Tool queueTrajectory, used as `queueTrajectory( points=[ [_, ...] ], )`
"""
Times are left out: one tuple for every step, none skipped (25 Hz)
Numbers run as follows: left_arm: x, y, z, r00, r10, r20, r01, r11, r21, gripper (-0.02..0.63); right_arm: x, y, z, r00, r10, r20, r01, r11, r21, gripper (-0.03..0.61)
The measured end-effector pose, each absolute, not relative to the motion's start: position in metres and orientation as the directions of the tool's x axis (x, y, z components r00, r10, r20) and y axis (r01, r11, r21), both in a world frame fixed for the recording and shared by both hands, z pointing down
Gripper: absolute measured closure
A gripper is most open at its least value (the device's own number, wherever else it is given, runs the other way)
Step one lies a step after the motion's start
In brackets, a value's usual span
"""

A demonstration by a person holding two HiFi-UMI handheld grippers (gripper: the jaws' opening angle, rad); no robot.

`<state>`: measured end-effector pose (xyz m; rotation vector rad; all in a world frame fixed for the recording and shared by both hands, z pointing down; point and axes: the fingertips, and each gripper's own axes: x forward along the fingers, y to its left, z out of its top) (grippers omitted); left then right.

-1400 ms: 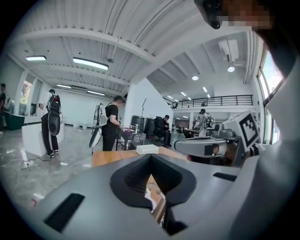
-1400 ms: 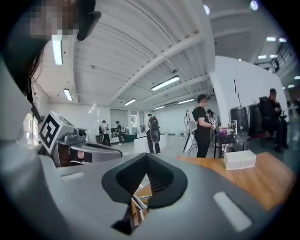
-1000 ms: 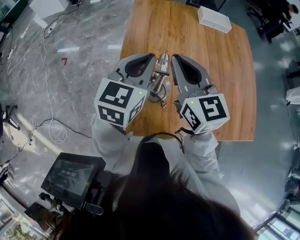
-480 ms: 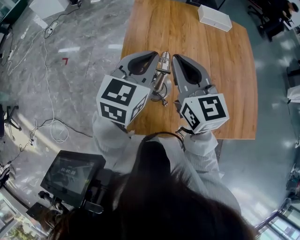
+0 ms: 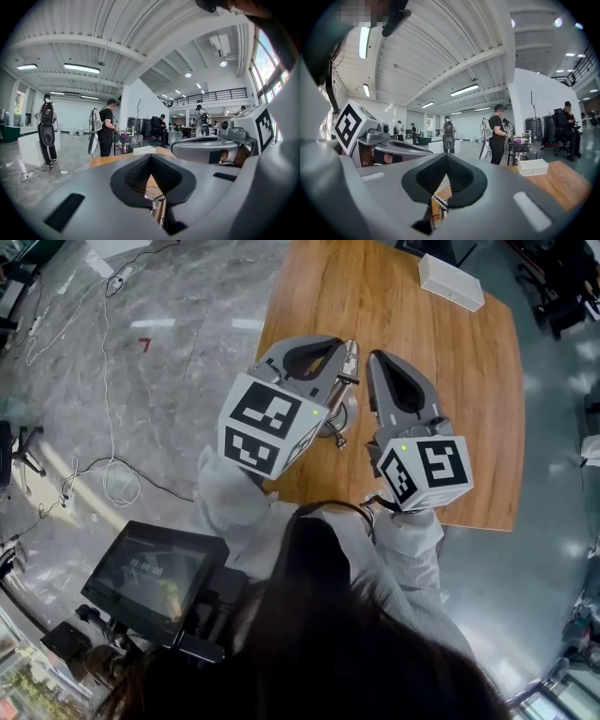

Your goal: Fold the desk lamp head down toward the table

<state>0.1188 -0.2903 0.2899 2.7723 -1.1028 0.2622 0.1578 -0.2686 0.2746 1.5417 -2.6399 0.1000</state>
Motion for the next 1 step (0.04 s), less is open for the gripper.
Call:
queueTrajectory(
  points=[
    [0.1207, -0.2899, 0.2900, 0.718, -0.662, 0.215, -0.687, -0.723, 0.070, 0.612, 0.1592, -0.2680, 0.2748, -0.485, -0.868, 0.105, -0.873, 0.487, -0.012, 0.578]
  ],
)
